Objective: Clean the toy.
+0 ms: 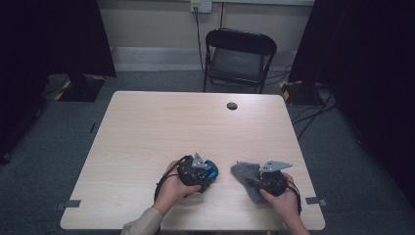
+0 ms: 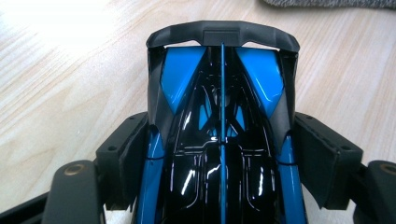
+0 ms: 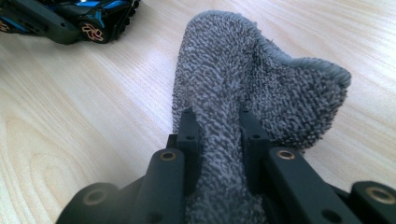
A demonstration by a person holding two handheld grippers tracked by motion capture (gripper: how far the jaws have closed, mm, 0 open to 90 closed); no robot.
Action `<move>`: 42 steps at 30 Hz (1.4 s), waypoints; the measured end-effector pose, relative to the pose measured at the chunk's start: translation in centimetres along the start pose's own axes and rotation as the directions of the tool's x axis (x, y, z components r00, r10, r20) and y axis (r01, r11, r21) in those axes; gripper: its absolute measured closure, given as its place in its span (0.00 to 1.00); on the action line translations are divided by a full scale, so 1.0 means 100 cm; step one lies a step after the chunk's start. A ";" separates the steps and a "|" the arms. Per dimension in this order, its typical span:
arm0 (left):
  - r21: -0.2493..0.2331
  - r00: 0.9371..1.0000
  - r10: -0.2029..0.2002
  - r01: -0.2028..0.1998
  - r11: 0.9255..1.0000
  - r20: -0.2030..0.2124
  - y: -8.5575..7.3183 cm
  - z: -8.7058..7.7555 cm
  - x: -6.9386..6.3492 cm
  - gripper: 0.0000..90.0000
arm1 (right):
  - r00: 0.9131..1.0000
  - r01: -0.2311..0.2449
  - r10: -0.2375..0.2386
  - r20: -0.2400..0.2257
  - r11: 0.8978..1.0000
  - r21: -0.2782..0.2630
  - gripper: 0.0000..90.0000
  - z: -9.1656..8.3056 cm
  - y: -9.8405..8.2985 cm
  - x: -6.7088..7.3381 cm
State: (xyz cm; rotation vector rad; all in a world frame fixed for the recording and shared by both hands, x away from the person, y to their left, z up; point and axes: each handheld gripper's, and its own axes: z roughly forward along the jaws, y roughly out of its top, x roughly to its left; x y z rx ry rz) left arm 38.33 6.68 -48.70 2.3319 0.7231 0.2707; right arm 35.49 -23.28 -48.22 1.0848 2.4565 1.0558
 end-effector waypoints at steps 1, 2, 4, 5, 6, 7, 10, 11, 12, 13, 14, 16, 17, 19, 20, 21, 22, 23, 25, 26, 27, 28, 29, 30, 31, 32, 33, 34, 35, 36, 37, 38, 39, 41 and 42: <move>-0.013 1.000 -0.005 0.005 1.000 0.000 -0.001 -0.002 0.000 0.28 | 1.000 0.001 -0.001 0.001 1.000 -0.001 0.84 0.000 0.000 0.000; -0.018 1.000 -0.007 0.007 1.000 0.003 -0.001 -0.004 0.001 0.28 | 1.000 0.002 -0.002 0.002 1.000 -0.002 0.84 0.000 0.000 0.000; -0.038 0.999 -0.030 0.031 0.999 0.020 0.000 -0.010 0.003 0.28 | 1.000 0.000 0.000 0.001 1.000 -0.003 0.84 0.000 0.000 0.000; -0.041 0.999 -0.035 0.036 0.999 0.022 0.000 -0.011 0.004 0.28 | 1.000 0.000 0.000 0.002 1.000 -0.002 0.84 0.000 0.000 0.000; -0.045 0.999 -0.041 0.043 0.998 0.026 0.001 -0.013 0.004 0.28 | 1.000 0.000 0.000 0.002 1.000 -0.001 0.84 0.000 0.000 0.000; -0.042 0.999 -0.040 0.041 0.998 0.030 0.002 -0.015 0.005 0.28 | 1.000 -0.001 0.001 0.004 1.000 -0.001 0.84 0.000 0.000 0.000; -0.039 0.999 -0.033 0.034 0.999 0.030 0.005 -0.020 0.006 0.28 | 1.000 0.002 -0.002 0.007 1.000 -0.002 0.84 0.000 0.001 0.000; -0.041 0.999 -0.038 0.040 0.998 0.031 0.006 -0.021 0.007 0.28 | 1.000 0.001 -0.001 0.007 1.000 -0.001 0.84 -0.001 0.001 0.000; -0.043 0.998 -0.042 0.043 0.998 0.040 0.007 -0.022 0.007 0.28 | 1.000 0.001 -0.001 0.009 1.000 0.000 0.84 -0.001 0.001 0.000; -0.039 0.998 -0.044 0.046 0.998 0.040 0.009 -0.023 0.007 0.28 | 1.000 -0.001 0.001 0.008 1.000 0.000 0.84 -0.001 0.001 0.000; -0.042 0.998 -0.040 0.042 0.998 0.039 0.010 -0.024 0.008 0.28 | 1.000 -0.003 0.003 0.009 1.000 -0.003 0.84 -0.002 0.001 0.000; -0.038 0.998 -0.040 0.042 0.998 0.038 0.012 -0.025 0.008 0.28 | 1.000 -0.007 0.007 0.008 1.000 -0.003 0.84 -0.003 0.001 -0.001; -0.038 0.999 -0.040 0.041 0.998 0.036 0.014 -0.026 0.009 0.28 | 1.000 -0.009 0.010 0.013 1.000 -0.007 0.84 -0.005 0.002 -0.002; -0.039 0.999 -0.040 0.041 0.998 0.037 0.016 -0.027 0.009 0.28 | 1.000 -0.025 0.025 0.018 0.999 -0.024 0.84 -0.010 0.002 -0.008; -0.041 0.999 -0.037 0.039 0.998 0.039 0.017 -0.027 0.010 0.28 | 0.999 -0.033 0.033 0.023 0.999 -0.029 0.84 -0.013 0.001 -0.010; -0.044 0.999 -0.037 0.038 0.998 0.038 0.019 -0.028 0.011 0.28 | 0.999 -0.041 0.042 0.027 0.999 -0.035 0.84 -0.015 0.001 -0.013; -0.044 0.999 -0.032 0.034 0.998 0.041 0.020 -0.028 0.011 0.28 | 0.998 -0.051 0.052 0.031 0.998 -0.041 0.84 -0.018 -0.001 -0.016; -0.042 0.999 -0.031 0.033 0.999 0.043 0.022 -0.028 0.011 0.28 | 0.998 -0.058 0.060 0.035 0.997 -0.045 0.84 -0.020 -0.002 -0.018; -0.043 0.999 -0.028 0.030 0.999 0.042 0.025 -0.029 0.011 0.28 | 0.997 -0.070 0.071 0.036 0.996 -0.050 0.84 -0.022 -0.003 -0.021; -0.041 0.999 -0.027 0.029 0.999 0.044 0.026 -0.029 0.011 0.28 | 0.996 -0.077 0.079 0.036 0.996 -0.051 0.84 -0.023 -0.005 -0.022; -0.046 0.999 -0.026 0.028 0.999 0.046 0.027 -0.029 0.011 0.28 | 0.996 -0.079 0.081 0.038 0.996 -0.049 0.84 -0.023 -0.006 -0.023; -0.046 0.999 -0.027 0.029 0.998 0.046 0.028 -0.030 0.011 0.28 | 0.996 -0.080 0.082 0.039 0.996 -0.046 0.84 -0.022 -0.006 -0.023; -0.055 0.999 -0.026 0.029 0.998 0.045 0.030 -0.030 0.010 0.28 | 0.996 -0.079 0.081 0.040 0.996 -0.045 0.84 -0.022 -0.007 -0.023; -0.050 0.999 -0.022 0.024 0.998 0.047 0.031 -0.032 0.011 0.28 | 0.996 -0.078 0.080 0.041 0.996 -0.042 0.84 -0.021 -0.007 -0.023; -0.055 0.999 -0.023 0.025 0.998 0.044 0.032 -0.033 0.011 0.28 | 0.996 -0.078 0.079 0.040 0.996 -0.040 0.84 -0.021 -0.008 -0.023; -0.061 0.999 -0.018 0.021 0.998 0.046 0.032 -0.033 0.011 0.28 | 0.996 -0.077 0.078 0.040 0.996 -0.037 0.84 -0.020 -0.008 -0.022; -0.051 0.999 -0.022 0.025 0.998 0.050 0.033 -0.034 0.011 0.28 | 0.996 -0.078 0.079 0.039 0.996 -0.034 0.84 -0.019 -0.009 -0.022; -0.054 0.999 -0.026 0.029 0.998 0.046 0.033 -0.035 0.011 0.28 | 0.996 -0.075 0.076 0.037 0.997 -0.029 0.84 -0.018 -0.009 -0.022; -0.052 0.999 -0.022 0.025 0.998 0.049 0.034 -0.037 0.012 0.28 | 0.996 -0.077 0.078 0.036 0.997 -0.028 0.84 -0.017 -0.010 -0.022; -0.053 0.999 -0.026 0.028 0.998 0.043 0.035 -0.038 0.013 0.28 | 0.996 -0.081 0.082 0.036 0.996 -0.024 0.84 -0.016 -0.010 -0.022; -0.054 0.999 -0.017 0.019 0.998 0.042 0.036 -0.041 0.014 0.28 | 0.996 -0.080 0.081 0.035 0.997 -0.023 0.84 -0.015 -0.011 -0.022; -0.057 0.999 -0.020 0.022 0.998 0.044 0.036 -0.042 0.015 0.28 | 0.996 -0.076 0.077 0.035 0.997 -0.021 0.84 -0.015 -0.011 -0.022; -0.065 0.999 -0.022 0.025 0.998 0.041 0.037 -0.044 0.016 0.28 | 0.996 -0.076 0.077 0.035 0.997 -0.020 0.84 -0.015 -0.011 -0.022; -0.067 0.999 -0.018 0.020 0.998 0.034 0.039 -0.048 0.018 0.28 | 0.997 -0.070 0.070 0.039 0.997 -0.018 0.84 -0.014 -0.011 -0.021; -0.071 0.999 -0.018 0.020 0.997 0.031 0.040 -0.049 0.019 0.28 | 0.997 -0.069 0.070 0.040 0.997 -0.017 0.84 -0.013 -0.011 -0.021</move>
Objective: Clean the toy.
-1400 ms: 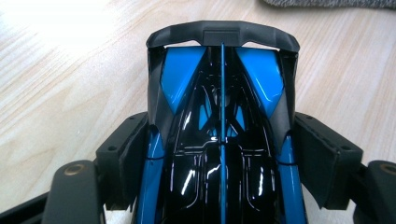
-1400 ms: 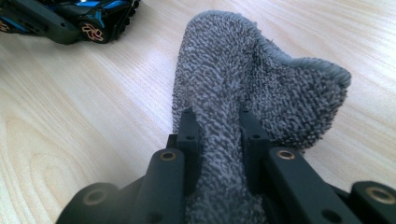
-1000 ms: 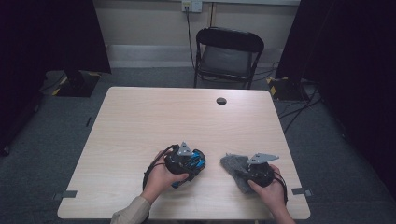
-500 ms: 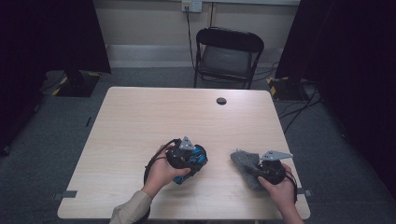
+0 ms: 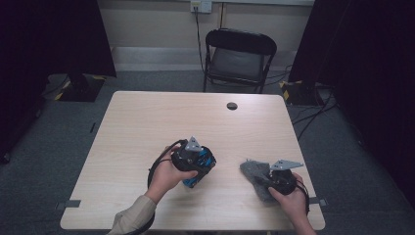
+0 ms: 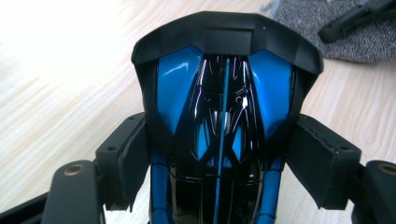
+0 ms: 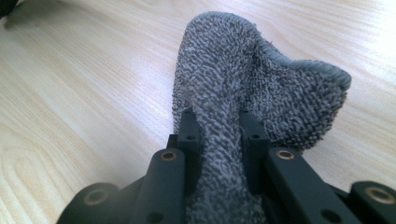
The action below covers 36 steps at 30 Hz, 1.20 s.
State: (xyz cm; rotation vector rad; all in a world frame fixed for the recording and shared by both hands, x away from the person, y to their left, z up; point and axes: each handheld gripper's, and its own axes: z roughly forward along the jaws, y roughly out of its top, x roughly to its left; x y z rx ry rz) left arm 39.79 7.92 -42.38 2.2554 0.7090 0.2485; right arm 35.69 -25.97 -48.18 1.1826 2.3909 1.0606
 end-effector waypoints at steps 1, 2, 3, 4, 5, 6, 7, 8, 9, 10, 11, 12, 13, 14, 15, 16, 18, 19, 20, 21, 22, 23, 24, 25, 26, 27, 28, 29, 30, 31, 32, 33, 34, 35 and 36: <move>-0.001 1.000 0.000 0.000 1.000 -0.001 0.002 -0.002 0.002 0.28 | 1.000 0.000 0.000 0.001 1.000 0.001 0.84 0.000 0.000 0.000; -0.004 1.000 -0.004 0.004 1.000 -0.001 0.003 -0.003 0.002 0.28 | 1.000 0.001 -0.001 0.002 1.000 0.002 0.84 0.000 0.000 0.000; -0.015 1.000 -0.004 0.004 1.000 -0.003 0.004 -0.004 0.004 0.28 | 1.000 0.001 -0.001 0.003 1.000 0.001 0.84 0.000 0.000 0.000; -0.011 1.000 -0.002 0.002 1.000 -0.003 0.006 -0.005 0.005 0.28 | 1.000 0.001 -0.001 0.002 1.000 0.001 0.84 0.000 0.000 0.000; -0.022 1.000 -0.002 0.002 1.000 -0.008 0.008 -0.007 0.006 0.28 | 1.000 0.001 -0.001 0.002 1.000 0.000 0.84 0.000 0.000 0.000; -0.025 1.000 -0.002 0.002 1.000 -0.005 0.010 -0.008 0.007 0.28 | 1.000 0.000 0.000 0.001 1.000 -0.001 0.84 -0.001 0.000 0.000; -0.024 1.000 -0.001 0.001 1.000 -0.010 0.011 -0.009 0.007 0.28 | 1.000 -0.002 0.002 0.001 1.000 0.000 0.84 -0.001 0.000 0.000; -0.027 1.000 0.004 -0.004 1.000 -0.012 0.012 -0.009 0.007 0.28 | 1.000 -0.002 0.002 0.001 1.000 0.000 0.84 -0.001 0.000 0.000; -0.020 1.000 0.005 -0.006 1.000 -0.012 0.015 -0.010 0.008 0.28 | 1.000 -0.002 0.002 0.000 1.000 0.000 0.84 -0.001 0.000 0.000; -0.029 1.000 0.004 -0.005 1.000 -0.017 0.016 -0.010 0.008 0.28 | 1.000 -0.002 0.002 0.000 1.000 -0.001 0.84 -0.001 0.000 0.000; -0.028 1.000 0.006 -0.006 1.000 -0.017 0.017 -0.010 0.009 0.28 | 1.000 -0.002 0.002 0.000 1.000 -0.002 0.84 -0.001 0.000 0.000; -0.034 1.000 0.003 -0.004 0.999 -0.021 0.018 -0.010 0.009 0.28 | 1.000 -0.003 0.003 0.000 1.000 -0.002 0.84 -0.001 0.000 0.000; -0.029 1.000 0.004 -0.005 1.000 -0.016 0.019 -0.010 0.009 0.28 | 1.000 -0.003 0.003 -0.001 1.000 -0.002 0.84 -0.001 -0.001 0.000; -0.033 1.000 0.004 -0.005 0.999 -0.020 0.020 -0.010 0.010 0.28 | 1.000 -0.003 0.003 -0.003 1.000 -0.003 0.84 -0.001 -0.001 0.000; -0.033 1.000 0.011 -0.012 0.999 -0.020 0.021 -0.009 0.010 0.28 | 1.000 -0.004 0.004 -0.003 1.000 -0.003 0.84 -0.001 -0.001 0.000; -0.032 1.000 0.006 -0.007 0.999 -0.024 0.022 -0.009 0.010 0.28 | 1.000 -0.004 0.004 -0.004 1.000 -0.003 0.84 -0.001 -0.001 0.000; -0.039 1.000 0.003 -0.004 0.999 -0.023 0.023 -0.007 0.012 0.28 | 1.000 -0.003 0.003 -0.002 1.000 -0.003 0.84 -0.001 -0.001 0.000; -0.039 1.000 0.003 -0.004 0.999 -0.027 0.024 -0.006 0.013 0.28 | 1.000 -0.003 0.003 -0.002 1.000 -0.003 0.84 -0.001 -0.001 0.000; -0.042 1.000 -0.004 0.003 0.999 -0.027 0.026 -0.004 0.014 0.28 | 1.000 -0.004 0.004 -0.002 1.000 -0.003 0.84 -0.001 -0.001 0.000; -0.041 1.000 0.000 -0.001 0.999 -0.025 0.027 -0.003 0.015 0.28 | 1.000 -0.004 0.004 -0.002 1.000 -0.002 0.84 0.000 -0.001 0.000; -0.044 1.000 -0.004 0.003 0.999 -0.025 0.028 -0.001 0.015 0.28 | 1.000 -0.003 0.003 -0.002 1.000 -0.002 0.84 0.000 -0.001 0.000; -0.047 1.000 0.003 -0.004 0.999 -0.025 0.032 0.002 0.016 0.28 | 1.000 -0.004 0.004 -0.002 1.000 -0.002 0.84 0.000 -0.001 0.000; -0.047 1.000 0.003 -0.004 0.999 -0.025 0.032 0.002 0.016 0.28 | 1.000 -0.004 0.004 -0.002 1.000 -0.002 0.84 0.000 -0.001 0.000; -0.047 1.000 -0.005 0.004 0.999 -0.022 0.034 0.005 0.016 0.28 | 1.000 -0.004 0.004 -0.003 1.000 -0.001 0.84 0.000 -0.001 0.000; -0.046 1.000 0.002 -0.003 0.999 -0.021 0.036 0.008 0.017 0.28 | 1.000 -0.004 0.004 -0.003 1.000 -0.001 0.84 0.000 -0.001 0.000; -0.044 1.000 -0.001 0.000 0.999 -0.018 0.038 0.010 0.018 0.28 | 1.000 -0.004 0.004 -0.003 1.000 -0.001 0.84 0.000 -0.001 0.000; -0.045 1.000 -0.006 0.006 0.999 -0.016 0.040 0.013 0.019 0.28 | 1.000 -0.003 0.003 -0.004 1.000 -0.001 0.84 0.000 -0.001 0.000; -0.049 1.000 -0.005 0.005 0.999 -0.015 0.042 0.015 0.020 0.28 | 1.000 -0.002 0.002 -0.003 1.000 0.000 0.84 0.000 -0.001 0.000; -0.043 1.000 -0.002 0.001 0.999 -0.016 0.045 0.017 0.020 0.28 | 1.000 -0.001 0.001 -0.004 1.000 -0.001 0.84 0.000 -0.001 0.000; -0.043 1.000 -0.002 0.001 0.999 -0.016 0.047 0.019 0.021 0.28 | 1.000 -0.001 0.001 -0.004 1.000 -0.001 0.84 0.000 -0.001 0.000; -0.042 1.000 0.003 -0.004 0.999 -0.017 0.049 0.021 0.021 0.28 | 1.000 -0.001 0.001 -0.005 1.000 -0.002 0.84 0.000 -0.001 0.000; -0.042 1.000 0.004 -0.005 0.999 -0.017 0.051 0.024 0.021 0.28 | 1.000 -0.001 0.001 -0.006 1.000 -0.001 0.84 0.000 -0.001 0.000; -0.044 1.000 0.002 -0.003 0.999 -0.014 0.052 0.026 0.021 0.28 | 1.000 -0.001 0.001 -0.006 1.000 -0.001 0.84 0.000 -0.001 0.000; -0.046 1.000 0.003 -0.004 0.999 -0.016 0.054 0.027 0.021 0.28 | 1.000 -0.003 0.003 -0.008 1.000 -0.002 0.84 0.000 -0.001 0.000; -0.048 1.000 0.008 -0.009 0.999 -0.020 0.055 0.029 0.021 0.28 | 1.000 -0.003 0.003 -0.008 1.000 -0.002 0.84 0.000 -0.001 0.000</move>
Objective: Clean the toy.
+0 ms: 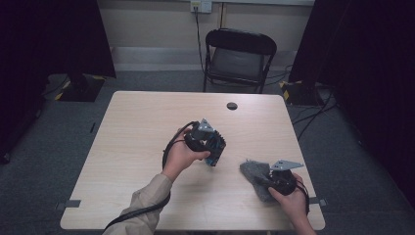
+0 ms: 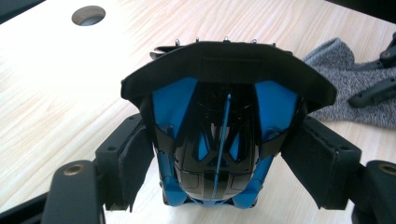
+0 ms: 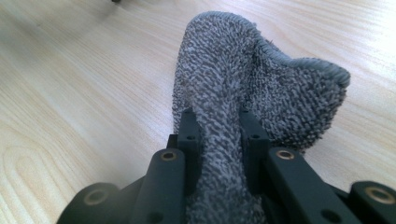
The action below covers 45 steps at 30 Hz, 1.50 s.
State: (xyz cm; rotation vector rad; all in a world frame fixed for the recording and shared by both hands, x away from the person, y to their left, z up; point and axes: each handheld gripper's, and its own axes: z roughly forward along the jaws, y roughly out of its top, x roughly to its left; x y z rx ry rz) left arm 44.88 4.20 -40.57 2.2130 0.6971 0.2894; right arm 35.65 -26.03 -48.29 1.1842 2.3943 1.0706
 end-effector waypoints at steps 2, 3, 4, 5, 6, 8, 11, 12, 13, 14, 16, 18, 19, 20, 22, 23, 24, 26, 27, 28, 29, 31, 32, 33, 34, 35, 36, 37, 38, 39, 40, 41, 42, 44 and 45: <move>0.001 1.000 -0.002 0.002 1.000 0.006 0.003 0.003 -0.001 0.28 | 1.000 0.000 0.000 0.000 1.000 -0.001 0.84 0.000 0.000 0.000; -0.003 1.000 0.000 0.000 1.000 0.006 0.004 0.005 -0.001 0.28 | 1.000 0.000 0.000 0.000 1.000 -0.001 0.84 0.000 0.000 0.000; -0.003 1.000 0.001 -0.001 1.000 0.006 0.005 0.007 -0.001 0.28 | 1.000 0.000 0.000 0.000 1.000 -0.001 0.84 0.000 0.000 0.000; -0.003 1.000 0.005 -0.005 1.000 0.005 0.006 0.009 0.000 0.28 | 1.000 0.000 0.000 0.000 1.000 -0.001 0.84 0.000 0.000 0.000; -0.003 1.000 0.000 0.000 1.000 0.007 0.007 0.011 -0.001 0.28 | 1.000 0.001 -0.001 0.000 1.000 -0.001 0.84 0.000 0.000 0.000; -0.004 1.000 0.000 0.000 1.000 0.009 0.008 0.014 0.000 0.28 | 1.000 0.000 0.000 -0.001 1.000 -0.002 0.84 0.000 0.000 0.000; -0.016 1.000 -0.004 0.004 1.000 0.012 0.010 0.020 0.001 0.28 | 1.000 -0.001 0.001 -0.002 1.000 -0.002 0.84 0.000 0.000 0.000; -0.017 1.000 -0.002 0.002 1.000 0.011 0.010 0.022 0.001 0.28 | 1.000 -0.001 0.001 -0.002 1.000 -0.002 0.84 0.000 0.000 0.000; -0.022 1.000 -0.007 0.007 1.000 0.013 0.011 0.024 0.001 0.28 | 1.000 -0.001 0.001 -0.003 1.000 -0.003 0.84 0.000 -0.001 0.000; -0.025 1.000 -0.006 0.006 1.000 0.014 0.011 0.027 0.001 0.28 | 1.000 -0.002 0.002 -0.003 1.000 -0.003 0.84 0.000 -0.001 0.000; -0.022 1.000 -0.007 0.007 1.000 0.012 0.013 0.031 0.001 0.28 | 1.000 -0.001 0.001 -0.003 1.000 -0.002 0.84 0.000 -0.001 0.000; -0.024 1.000 -0.013 0.014 1.000 0.014 0.014 0.037 0.002 0.28 | 1.000 -0.002 0.002 -0.003 1.000 -0.004 0.84 0.000 -0.001 0.000; -0.024 1.000 -0.013 0.014 1.000 0.014 0.014 0.037 0.002 0.28 | 1.000 -0.002 0.002 -0.003 1.000 -0.004 0.84 0.000 -0.001 0.000; -0.027 1.000 -0.013 0.013 1.000 0.015 0.015 0.043 0.002 0.28 | 1.000 -0.002 0.002 -0.003 1.000 -0.005 0.84 0.000 -0.001 0.000; -0.019 1.000 -0.009 0.009 1.000 0.016 0.015 0.044 0.002 0.28 | 1.000 -0.001 0.001 -0.004 1.000 -0.006 0.84 0.000 -0.001 0.000; -0.011 1.000 -0.012 0.012 1.000 0.016 0.014 0.049 0.001 0.28 | 1.000 -0.001 0.001 -0.005 1.000 -0.007 0.84 0.000 -0.001 0.000; -0.005 1.000 -0.013 0.013 1.000 0.014 0.013 0.052 0.000 0.28 | 1.000 -0.001 0.001 -0.005 1.000 -0.007 0.84 0.000 -0.001 -0.001; -0.002 1.000 -0.018 0.018 1.000 0.013 0.011 0.056 -0.001 0.28 | 1.000 -0.001 0.001 -0.005 1.000 -0.007 0.84 0.000 -0.001 0.000; 0.005 1.000 -0.015 0.015 1.000 0.013 0.010 0.058 0.000 0.28 | 1.000 0.000 0.000 -0.005 1.000 -0.007 0.84 0.000 -0.001 0.000; 0.009 1.000 -0.022 0.022 1.000 0.011 0.009 0.060 0.000 0.28 | 1.000 -0.001 0.001 -0.004 1.000 -0.007 0.84 0.000 -0.001 0.000; 0.009 1.000 -0.024 0.024 1.000 0.010 0.008 0.063 0.000 0.28 | 1.000 -0.001 0.001 -0.004 1.000 -0.006 0.84 0.000 -0.001 0.000; 0.020 0.999 -0.030 0.029 0.999 0.012 0.006 0.068 0.001 0.28 | 1.000 -0.001 0.001 -0.005 1.000 -0.007 0.84 0.000 -0.001 0.000; 0.023 0.999 -0.032 0.032 0.999 0.009 0.005 0.069 0.001 0.28 | 1.000 -0.001 0.001 -0.005 1.000 -0.007 0.84 0.000 -0.001 0.000; 0.023 0.999 -0.034 0.034 0.999 0.009 0.004 0.072 0.001 0.28 | 1.000 -0.001 0.001 -0.005 1.000 -0.007 0.84 0.000 -0.001 0.000; 0.028 0.999 -0.036 0.036 0.999 0.010 0.004 0.074 0.002 0.28 | 1.000 -0.001 0.001 -0.005 1.000 -0.007 0.84 0.000 -0.001 0.000; 0.033 0.999 -0.039 0.039 0.999 0.007 0.003 0.076 0.002 0.28 | 1.000 -0.002 0.002 -0.006 1.000 -0.007 0.84 0.000 -0.001 0.000; 0.034 0.999 -0.041 0.041 0.999 0.006 0.003 0.077 0.002 0.28 | 1.000 -0.003 0.003 -0.007 1.000 -0.007 0.84 0.000 -0.001 0.000; 0.030 0.999 -0.045 0.045 0.999 0.008 0.002 0.079 0.002 0.28 | 1.000 -0.003 0.003 -0.007 1.000 -0.007 0.84 0.000 -0.001 -0.001; 0.034 0.999 -0.050 0.050 0.998 0.010 0.001 0.081 0.002 0.28 | 1.000 -0.003 0.003 -0.007 1.000 -0.007 0.84 0.000 -0.001 -0.001; 0.042 0.999 -0.049 0.049 0.998 0.012 0.000 0.082 0.001 0.28 | 1.000 -0.002 0.002 -0.007 1.000 -0.007 0.84 0.000 -0.001 -0.001; 0.053 0.999 -0.044 0.043 0.998 0.006 -0.001 0.083 0.001 0.29 | 1.000 -0.002 0.002 -0.006 1.000 -0.007 0.84 0.000 -0.001 0.000; 0.046 0.999 -0.053 0.052 0.998 0.011 -0.003 0.085 0.002 0.31 | 1.000 -0.002 0.002 -0.006 1.000 -0.007 0.84 0.000 -0.001 0.000; 0.046 0.999 -0.053 0.052 0.998 0.011 -0.003 0.085 0.002 0.39 | 1.000 -0.002 0.002 -0.006 1.000 -0.007 0.84 0.000 -0.001 0.000; -0.054 0.999 -0.040 0.041 0.998 0.018 -0.001 0.075 0.005 0.85 | 1.000 -0.003 0.003 -0.006 1.000 -0.008 0.84 0.000 -0.002 0.000; -0.017 1.000 0.017 -0.017 1.000 -0.015 0.001 0.076 0.004 0.83 | 1.000 -0.004 0.004 -0.006 1.000 -0.007 0.84 0.000 -0.002 0.000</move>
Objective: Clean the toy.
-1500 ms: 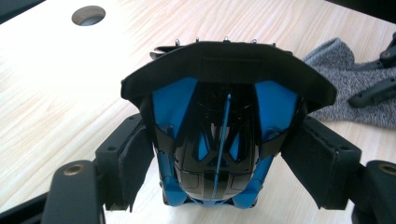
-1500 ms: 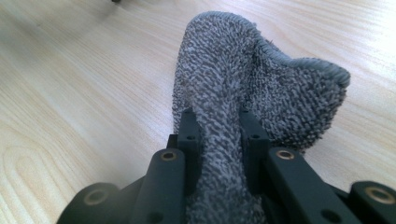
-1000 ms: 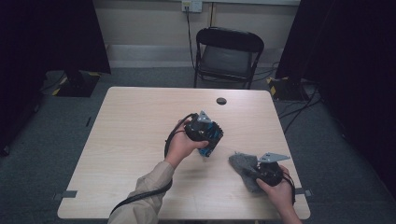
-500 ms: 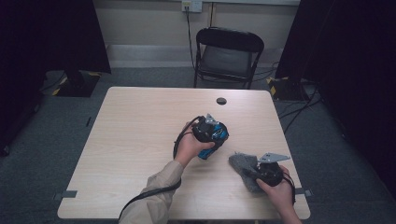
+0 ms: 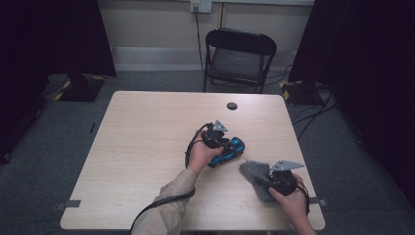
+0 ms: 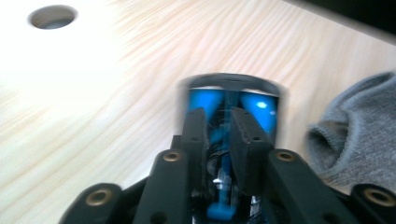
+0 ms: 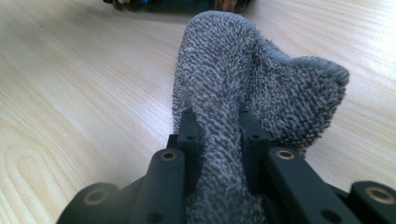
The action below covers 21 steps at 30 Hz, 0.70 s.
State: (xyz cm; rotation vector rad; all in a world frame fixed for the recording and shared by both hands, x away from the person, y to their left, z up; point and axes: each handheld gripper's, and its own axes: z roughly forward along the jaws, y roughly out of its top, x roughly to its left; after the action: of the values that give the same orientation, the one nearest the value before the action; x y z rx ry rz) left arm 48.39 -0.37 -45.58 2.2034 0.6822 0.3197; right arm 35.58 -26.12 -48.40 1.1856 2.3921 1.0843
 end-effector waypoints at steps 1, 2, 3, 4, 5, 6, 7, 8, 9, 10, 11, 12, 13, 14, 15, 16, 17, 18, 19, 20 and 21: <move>0.021 1.000 0.001 0.000 1.000 -0.008 0.000 0.001 -0.001 0.76 | 1.000 0.003 -0.003 0.001 1.000 0.000 0.84 0.000 0.000 0.000; 0.020 1.000 -0.009 0.009 1.000 0.007 0.000 0.002 -0.001 0.74 | 1.000 0.003 -0.003 0.002 1.000 0.001 0.84 0.000 0.000 0.000; 0.025 1.000 -0.012 0.012 1.000 0.013 -0.002 0.003 -0.002 0.71 | 1.000 0.003 -0.003 0.003 1.000 0.001 0.84 0.000 0.000 0.000; 0.012 1.000 -0.016 0.016 1.000 0.007 -0.003 0.004 -0.003 0.68 | 1.000 0.003 -0.003 0.002 1.000 0.000 0.84 0.000 0.000 0.000; 0.012 1.000 -0.016 0.016 1.000 0.007 -0.003 0.004 -0.003 0.65 | 1.000 0.001 -0.001 0.002 1.000 0.000 0.84 0.000 0.000 0.000; -0.007 0.999 -0.038 0.038 0.999 0.016 -0.006 0.003 -0.003 0.65 | 1.000 0.001 -0.001 0.002 1.000 -0.001 0.84 0.000 0.000 0.000; -0.012 0.999 -0.036 0.037 0.999 0.015 -0.008 0.003 -0.003 0.65 | 1.000 0.002 -0.002 0.003 1.000 -0.001 0.84 0.000 0.000 0.000; -0.011 0.999 -0.042 0.042 0.999 0.013 -0.008 0.002 -0.003 0.63 | 1.000 0.002 -0.002 0.003 1.000 -0.001 0.84 0.000 0.000 0.001; 0.007 0.999 -0.047 0.047 0.999 0.012 -0.008 0.001 -0.002 0.57 | 1.000 0.001 -0.001 0.003 1.000 -0.001 0.84 0.000 0.000 0.001; 0.005 0.998 -0.053 0.053 0.999 0.013 -0.009 0.001 -0.001 0.53 | 1.000 0.001 -0.001 0.004 1.000 -0.001 0.84 0.000 0.000 0.001; 0.005 0.998 -0.053 0.053 0.999 0.013 -0.009 0.001 -0.001 0.53 | 1.000 0.001 -0.001 0.004 1.000 -0.001 0.84 0.000 0.000 0.001; -0.001 0.998 -0.056 0.056 0.998 0.004 -0.009 0.000 0.000 0.54 | 1.000 0.001 -0.001 0.004 1.000 -0.001 0.84 0.000 0.000 0.000; -0.003 0.998 -0.065 0.065 0.998 0.003 -0.010 0.000 0.000 0.54 | 1.000 0.001 -0.001 0.004 1.000 0.000 0.84 0.000 0.000 0.000; -0.005 0.998 -0.069 0.069 0.998 0.002 -0.010 -0.001 0.000 0.52 | 1.000 0.002 -0.002 0.004 1.000 -0.001 0.84 0.000 0.000 0.001; -0.009 0.998 -0.065 0.065 0.998 -0.002 -0.011 -0.002 0.001 0.51 | 1.000 0.002 -0.002 0.004 1.000 0.000 0.84 0.000 0.000 0.001; -0.010 0.998 -0.068 0.068 0.998 0.003 -0.011 -0.002 0.000 0.50 | 1.000 0.002 -0.002 0.004 1.000 -0.001 0.84 0.000 0.000 0.001; -0.010 0.998 -0.068 0.068 0.998 0.003 -0.011 -0.002 0.000 0.48 | 1.000 0.002 -0.002 0.004 1.000 -0.001 0.84 0.000 0.000 0.001; -0.019 0.997 -0.071 0.071 0.997 0.014 -0.011 -0.006 0.000 0.45 | 1.000 0.004 -0.004 0.004 1.000 0.001 0.84 0.000 0.000 0.001; -0.019 0.997 -0.074 0.075 0.997 0.020 -0.011 -0.008 -0.001 0.42 | 1.000 0.003 -0.003 0.004 1.000 0.002 0.84 0.000 0.000 0.000; -0.022 0.997 -0.073 0.073 0.997 0.020 -0.012 -0.011 -0.001 0.39 | 1.000 0.003 -0.003 0.004 1.000 0.001 0.84 0.000 0.000 0.000; -0.030 0.997 -0.073 0.074 0.997 0.022 -0.012 -0.015 -0.002 0.36 | 1.000 0.004 -0.004 0.004 1.000 0.001 0.84 0.000 0.000 0.000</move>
State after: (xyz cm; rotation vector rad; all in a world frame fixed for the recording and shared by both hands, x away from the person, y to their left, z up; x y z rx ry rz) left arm 47.17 1.07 -45.51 2.1435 0.7399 0.2676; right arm 35.59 -26.07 -48.38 1.1816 2.3912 1.0793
